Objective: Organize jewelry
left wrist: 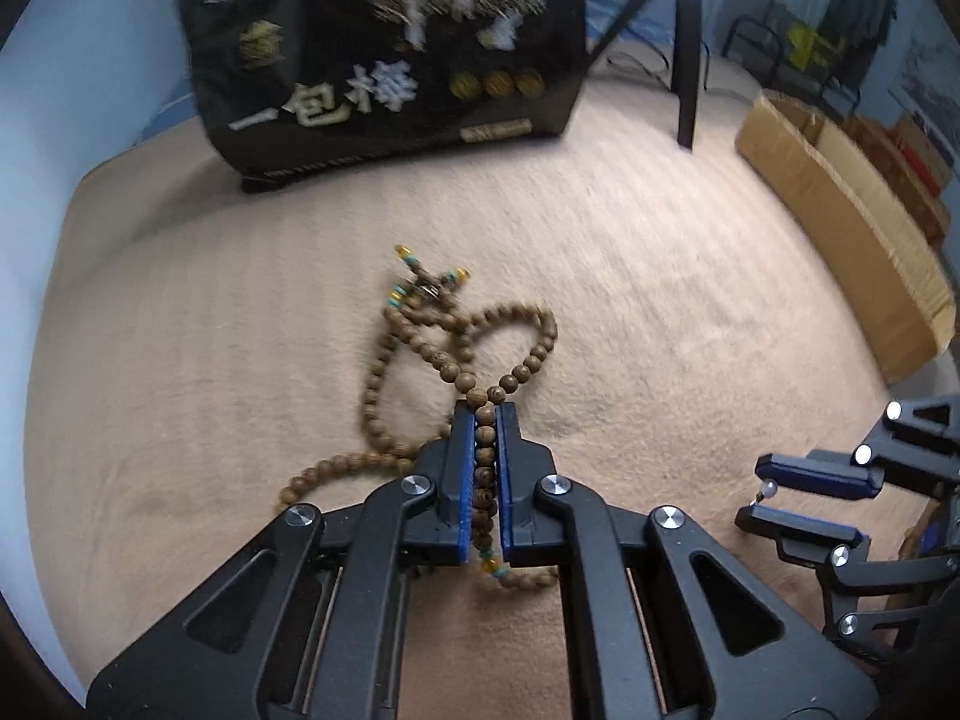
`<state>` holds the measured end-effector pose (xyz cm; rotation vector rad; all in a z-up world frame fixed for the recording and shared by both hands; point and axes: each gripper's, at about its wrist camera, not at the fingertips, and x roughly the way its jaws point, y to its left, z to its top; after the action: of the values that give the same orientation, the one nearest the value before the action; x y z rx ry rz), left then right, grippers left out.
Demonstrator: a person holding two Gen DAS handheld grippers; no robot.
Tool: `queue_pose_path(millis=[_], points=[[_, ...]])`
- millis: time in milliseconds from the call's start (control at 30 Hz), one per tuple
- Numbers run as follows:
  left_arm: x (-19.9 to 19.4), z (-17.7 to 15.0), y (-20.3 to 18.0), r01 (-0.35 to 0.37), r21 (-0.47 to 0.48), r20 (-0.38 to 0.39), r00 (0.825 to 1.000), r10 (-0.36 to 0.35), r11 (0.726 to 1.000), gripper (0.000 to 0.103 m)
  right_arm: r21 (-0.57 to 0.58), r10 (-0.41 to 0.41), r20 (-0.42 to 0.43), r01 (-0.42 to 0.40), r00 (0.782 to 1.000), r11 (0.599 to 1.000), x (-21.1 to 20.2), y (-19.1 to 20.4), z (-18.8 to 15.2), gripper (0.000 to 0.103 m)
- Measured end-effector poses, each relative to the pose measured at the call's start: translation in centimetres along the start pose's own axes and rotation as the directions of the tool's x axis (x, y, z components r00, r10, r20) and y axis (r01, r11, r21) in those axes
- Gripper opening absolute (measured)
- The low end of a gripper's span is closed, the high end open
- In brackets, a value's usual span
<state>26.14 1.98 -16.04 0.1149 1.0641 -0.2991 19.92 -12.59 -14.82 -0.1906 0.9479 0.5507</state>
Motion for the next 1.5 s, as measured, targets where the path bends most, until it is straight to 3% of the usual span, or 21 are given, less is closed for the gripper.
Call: queue_pose_path(millis=[333, 733, 1133, 1500], points=[[-6.6, 0.4, 1.0, 0.018, -0.065, 0.138, 0.99, -0.009, 0.998, 0.004, -0.004, -0.011, 0.065, 0.011, 0.998, 1.0, -3.7, 0.2, 0.3, 0.014], [-14.0, 1.7, -0.2, 0.056, -0.099, 0.289, 0.957, -0.025, 0.994, 0.004, 0.031, -0.025, 0.17, 0.02, 0.985, 0.999, -8.9, -0.6, -0.3, 0.014], [-17.8, 3.4, -6.7, 0.127, -0.019, 0.37, 0.922, -0.111, 0.992, 0.004, 0.102, -0.109, 0.259, 0.085, 0.96, 0.991, -15.0, -4.9, -2.0, 0.014], [-18.4, 7.0, -14.5, 0.193, 0.086, 0.398, 0.893, -0.212, 0.977, 0.004, 0.22, -0.218, 0.254, 0.163, 0.942, 0.962, -18.4, -11.7, -5.3, 0.014]])
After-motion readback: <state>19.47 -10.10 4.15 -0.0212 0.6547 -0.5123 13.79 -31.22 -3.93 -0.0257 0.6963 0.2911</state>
